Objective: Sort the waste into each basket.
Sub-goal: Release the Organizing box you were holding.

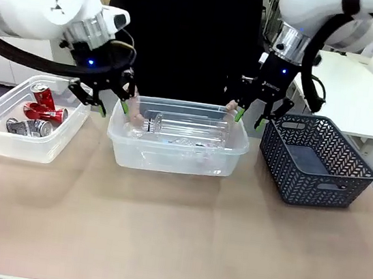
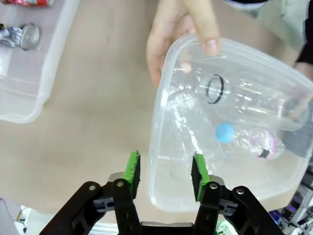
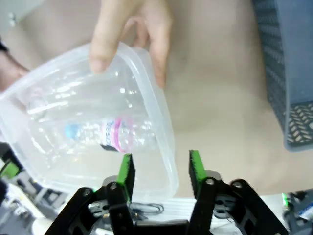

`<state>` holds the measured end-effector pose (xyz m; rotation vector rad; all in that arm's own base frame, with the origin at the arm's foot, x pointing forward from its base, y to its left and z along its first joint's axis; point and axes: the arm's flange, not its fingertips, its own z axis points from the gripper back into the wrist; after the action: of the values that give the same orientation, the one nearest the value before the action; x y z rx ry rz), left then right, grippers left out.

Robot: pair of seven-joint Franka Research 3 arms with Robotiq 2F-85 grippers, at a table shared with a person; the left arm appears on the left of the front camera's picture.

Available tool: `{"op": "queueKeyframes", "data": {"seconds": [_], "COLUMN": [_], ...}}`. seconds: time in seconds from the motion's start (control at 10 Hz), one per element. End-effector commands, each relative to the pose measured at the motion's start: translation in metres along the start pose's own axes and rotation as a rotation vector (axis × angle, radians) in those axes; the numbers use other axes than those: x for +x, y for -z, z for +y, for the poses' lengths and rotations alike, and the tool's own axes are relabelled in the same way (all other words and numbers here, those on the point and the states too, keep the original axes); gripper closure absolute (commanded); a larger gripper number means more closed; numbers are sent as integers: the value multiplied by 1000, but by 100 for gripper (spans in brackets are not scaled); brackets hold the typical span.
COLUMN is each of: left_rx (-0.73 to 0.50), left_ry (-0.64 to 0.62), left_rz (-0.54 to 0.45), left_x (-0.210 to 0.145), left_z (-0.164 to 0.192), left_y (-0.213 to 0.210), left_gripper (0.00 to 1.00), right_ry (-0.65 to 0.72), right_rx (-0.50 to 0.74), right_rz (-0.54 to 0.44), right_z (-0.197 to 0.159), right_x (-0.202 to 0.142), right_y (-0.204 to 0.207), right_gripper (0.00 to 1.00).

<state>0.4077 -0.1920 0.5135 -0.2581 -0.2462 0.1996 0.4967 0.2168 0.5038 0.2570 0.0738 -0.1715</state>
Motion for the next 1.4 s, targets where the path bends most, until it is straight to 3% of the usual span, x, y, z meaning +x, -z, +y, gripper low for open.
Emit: {"op": "queueKeyframes", "data": {"seconds": [0.0,0.2,0.5,0.6,0.7,1.3], "left_rx": [-92,-170,-181,-143,-164,-162], "left_ry": [36,84,124,120,103,112], "left_rz": [-75,-35,61,97,21,27], "left_x": [-19,-23,-18,-16,-24,-22], "left_z": [20,27,31,29,26,26], "left_y": [-19,-22,-3,3,-10,-11], "left_gripper": [0,0,0,0,0,0], "right_ry": [-10,-40,-147,-53,-53,-53], "right_rx": [71,144,205,138,138,138], "right_rz": [-92,-143,-172,-157,-157,-157], "right_z": [-25,-33,-35,-27,-27,-27], "right_x": [-22,-29,-23,-26,-26,-26], "right_y": [-6,-11,-4,-18,-18,-18], "right_gripper": [3,0,0,0,0,0]}}
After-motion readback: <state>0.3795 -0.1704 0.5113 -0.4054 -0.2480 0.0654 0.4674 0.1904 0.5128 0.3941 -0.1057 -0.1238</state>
